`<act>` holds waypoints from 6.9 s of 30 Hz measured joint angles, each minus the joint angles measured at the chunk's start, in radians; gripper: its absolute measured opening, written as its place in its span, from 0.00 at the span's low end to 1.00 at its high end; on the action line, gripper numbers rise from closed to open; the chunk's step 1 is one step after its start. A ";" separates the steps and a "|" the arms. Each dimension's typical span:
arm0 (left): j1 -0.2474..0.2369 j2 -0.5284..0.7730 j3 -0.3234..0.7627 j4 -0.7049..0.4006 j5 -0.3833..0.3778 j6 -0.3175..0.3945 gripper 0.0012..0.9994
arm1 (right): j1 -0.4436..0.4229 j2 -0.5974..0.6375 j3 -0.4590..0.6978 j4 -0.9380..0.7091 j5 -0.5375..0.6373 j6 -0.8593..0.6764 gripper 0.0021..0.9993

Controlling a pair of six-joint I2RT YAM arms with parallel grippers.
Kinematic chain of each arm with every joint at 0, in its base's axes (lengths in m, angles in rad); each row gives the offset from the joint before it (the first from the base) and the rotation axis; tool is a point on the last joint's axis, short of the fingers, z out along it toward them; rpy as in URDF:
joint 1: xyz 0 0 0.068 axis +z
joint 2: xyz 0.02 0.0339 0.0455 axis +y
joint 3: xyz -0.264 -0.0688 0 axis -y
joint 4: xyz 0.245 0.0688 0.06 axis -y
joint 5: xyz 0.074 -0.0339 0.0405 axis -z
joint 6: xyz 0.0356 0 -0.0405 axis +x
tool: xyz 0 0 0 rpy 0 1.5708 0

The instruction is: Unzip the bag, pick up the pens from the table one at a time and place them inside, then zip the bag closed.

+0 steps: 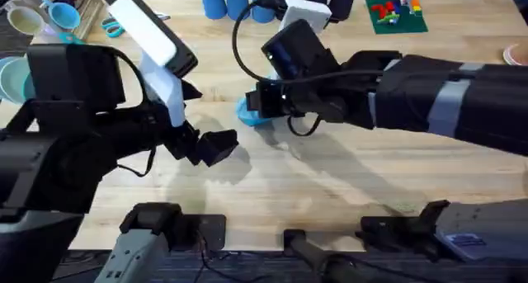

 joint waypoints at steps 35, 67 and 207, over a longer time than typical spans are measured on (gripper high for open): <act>0.000 0.000 0.000 0.000 0.000 0.000 0.99 | 0.002 -0.185 -0.010 -0.004 0.003 -0.065 0.03; 0.000 0.006 0.000 0.089 0.001 0.038 0.99 | 0.002 -0.185 -0.010 -0.005 0.003 -0.068 0.03; 0.004 0.655 0.000 0.419 0.389 0.462 0.04 | -0.644 0.122 -0.008 -0.068 0.155 -0.187 0.03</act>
